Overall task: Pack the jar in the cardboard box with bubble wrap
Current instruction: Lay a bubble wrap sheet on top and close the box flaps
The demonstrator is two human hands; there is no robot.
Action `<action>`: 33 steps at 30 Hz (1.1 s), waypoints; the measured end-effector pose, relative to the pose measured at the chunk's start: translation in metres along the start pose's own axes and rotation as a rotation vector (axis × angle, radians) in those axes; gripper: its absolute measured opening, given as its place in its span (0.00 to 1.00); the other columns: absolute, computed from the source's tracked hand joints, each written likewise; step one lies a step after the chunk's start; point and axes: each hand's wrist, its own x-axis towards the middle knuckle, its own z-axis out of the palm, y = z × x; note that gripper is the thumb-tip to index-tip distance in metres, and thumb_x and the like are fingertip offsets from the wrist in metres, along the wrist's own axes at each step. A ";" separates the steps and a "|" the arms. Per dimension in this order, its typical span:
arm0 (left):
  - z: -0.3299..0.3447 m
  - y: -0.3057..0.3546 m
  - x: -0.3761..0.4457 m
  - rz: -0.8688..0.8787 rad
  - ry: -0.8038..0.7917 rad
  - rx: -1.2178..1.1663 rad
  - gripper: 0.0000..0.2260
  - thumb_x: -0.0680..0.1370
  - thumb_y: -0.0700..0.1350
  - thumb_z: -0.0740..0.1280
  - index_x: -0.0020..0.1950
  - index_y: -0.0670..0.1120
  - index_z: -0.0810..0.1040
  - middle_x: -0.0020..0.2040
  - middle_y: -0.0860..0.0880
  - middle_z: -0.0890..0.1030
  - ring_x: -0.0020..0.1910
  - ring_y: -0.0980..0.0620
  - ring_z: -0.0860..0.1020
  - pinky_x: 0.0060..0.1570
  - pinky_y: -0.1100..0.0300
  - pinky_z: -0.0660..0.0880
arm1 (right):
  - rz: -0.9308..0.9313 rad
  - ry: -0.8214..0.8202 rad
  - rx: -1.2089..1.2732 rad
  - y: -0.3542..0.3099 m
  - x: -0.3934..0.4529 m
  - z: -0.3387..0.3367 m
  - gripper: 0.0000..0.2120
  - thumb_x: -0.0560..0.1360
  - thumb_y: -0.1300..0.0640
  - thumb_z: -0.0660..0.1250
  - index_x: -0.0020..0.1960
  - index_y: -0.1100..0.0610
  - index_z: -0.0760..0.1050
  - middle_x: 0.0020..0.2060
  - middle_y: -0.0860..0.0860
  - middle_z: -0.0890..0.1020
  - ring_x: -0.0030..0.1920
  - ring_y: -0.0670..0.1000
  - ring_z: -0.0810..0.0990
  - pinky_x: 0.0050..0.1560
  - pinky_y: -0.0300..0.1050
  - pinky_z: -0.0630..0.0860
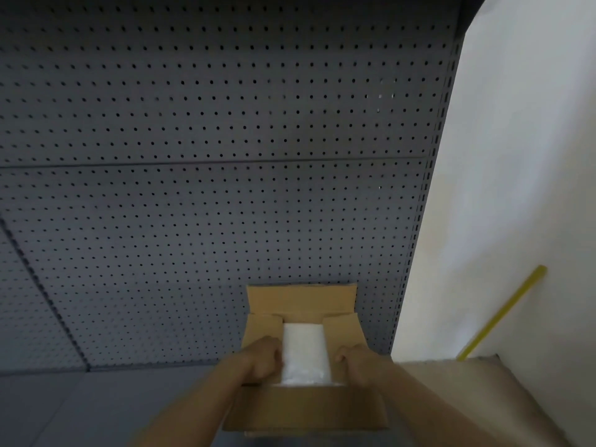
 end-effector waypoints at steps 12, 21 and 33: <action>-0.001 -0.005 0.002 0.006 -0.022 0.088 0.10 0.77 0.47 0.64 0.53 0.43 0.76 0.57 0.44 0.74 0.55 0.43 0.75 0.55 0.51 0.73 | 0.016 -0.079 0.024 0.001 0.002 -0.005 0.19 0.78 0.63 0.59 0.69 0.59 0.66 0.66 0.57 0.70 0.64 0.57 0.71 0.62 0.45 0.70; -0.018 0.002 0.025 -0.060 0.373 0.270 0.22 0.75 0.30 0.60 0.68 0.41 0.62 0.68 0.38 0.60 0.59 0.39 0.70 0.55 0.52 0.73 | -0.001 -0.115 -0.021 -0.003 0.000 -0.006 0.20 0.80 0.57 0.58 0.71 0.59 0.64 0.69 0.57 0.68 0.59 0.53 0.69 0.65 0.46 0.67; -0.018 0.015 0.057 -0.166 0.441 0.680 0.40 0.74 0.40 0.66 0.78 0.48 0.44 0.72 0.40 0.62 0.73 0.40 0.62 0.74 0.40 0.48 | -0.135 -0.180 -0.258 -0.003 0.005 0.003 0.27 0.78 0.50 0.63 0.73 0.61 0.63 0.74 0.57 0.62 0.74 0.58 0.57 0.74 0.55 0.54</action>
